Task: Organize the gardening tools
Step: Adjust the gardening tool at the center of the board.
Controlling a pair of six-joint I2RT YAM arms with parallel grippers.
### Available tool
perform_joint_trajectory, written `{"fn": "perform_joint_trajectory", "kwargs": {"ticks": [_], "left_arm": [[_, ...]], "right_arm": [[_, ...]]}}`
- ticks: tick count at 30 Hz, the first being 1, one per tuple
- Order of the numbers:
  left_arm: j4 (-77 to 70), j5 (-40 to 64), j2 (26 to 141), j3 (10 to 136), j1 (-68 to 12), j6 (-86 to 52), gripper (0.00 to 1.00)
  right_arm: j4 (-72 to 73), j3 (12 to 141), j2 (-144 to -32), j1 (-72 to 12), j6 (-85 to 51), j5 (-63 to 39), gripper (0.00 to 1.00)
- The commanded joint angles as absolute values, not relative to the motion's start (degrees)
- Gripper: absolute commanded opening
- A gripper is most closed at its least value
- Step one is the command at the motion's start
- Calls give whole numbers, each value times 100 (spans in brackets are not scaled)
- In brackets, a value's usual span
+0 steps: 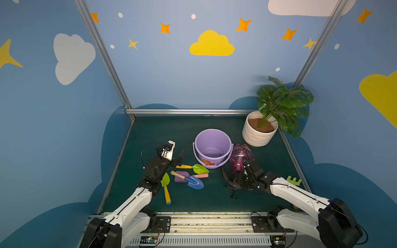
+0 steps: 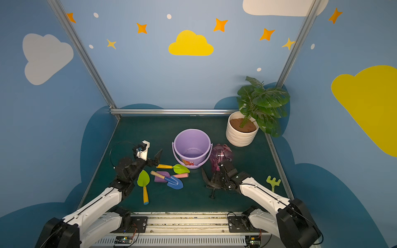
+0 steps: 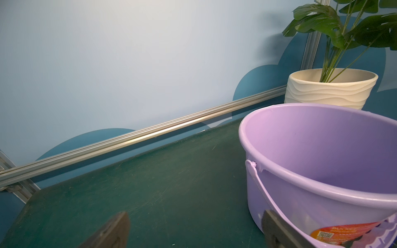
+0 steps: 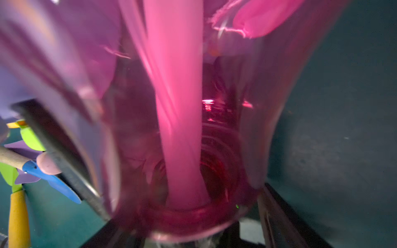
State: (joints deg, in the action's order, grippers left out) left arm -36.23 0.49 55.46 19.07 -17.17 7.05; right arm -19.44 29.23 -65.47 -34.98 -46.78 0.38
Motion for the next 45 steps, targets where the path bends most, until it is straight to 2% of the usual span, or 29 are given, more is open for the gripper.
{"fn": "perform_joint_trajectory", "kwargs": {"ticks": [1,11,19,24,33,37,41,45], "left_arm": [[-3639,155,5454,1907,-1752,668,100],[-3642,636,5438,2018,-1827,841,100],[-3657,1167,5505,2415,-2080,1344,100],[-3656,2020,5715,2677,-2429,2132,100],[-3631,3290,6437,3113,-3150,4063,100],[-3498,3726,6672,3313,-3375,4600,100],[-3339,4039,6839,3511,-3576,4878,100],[-3112,4075,7033,3665,-3868,5237,100]], "right_arm": [[-1744,2974,-6734,-3500,-4763,106,72],[-2253,3099,-6449,-3466,-4660,343,46],[-3309,3120,-4922,-2989,-4531,747,26],[-4082,3383,-4074,-2205,-4085,-125,19],[-6050,4647,-5040,-1397,-3191,-2051,9],[-6918,5092,-5353,-1048,-2783,-2647,9],[-7611,5504,-5897,-1222,-2758,-2775,3],[-7986,5654,-6437,-1219,-2721,-3465,0]]}}
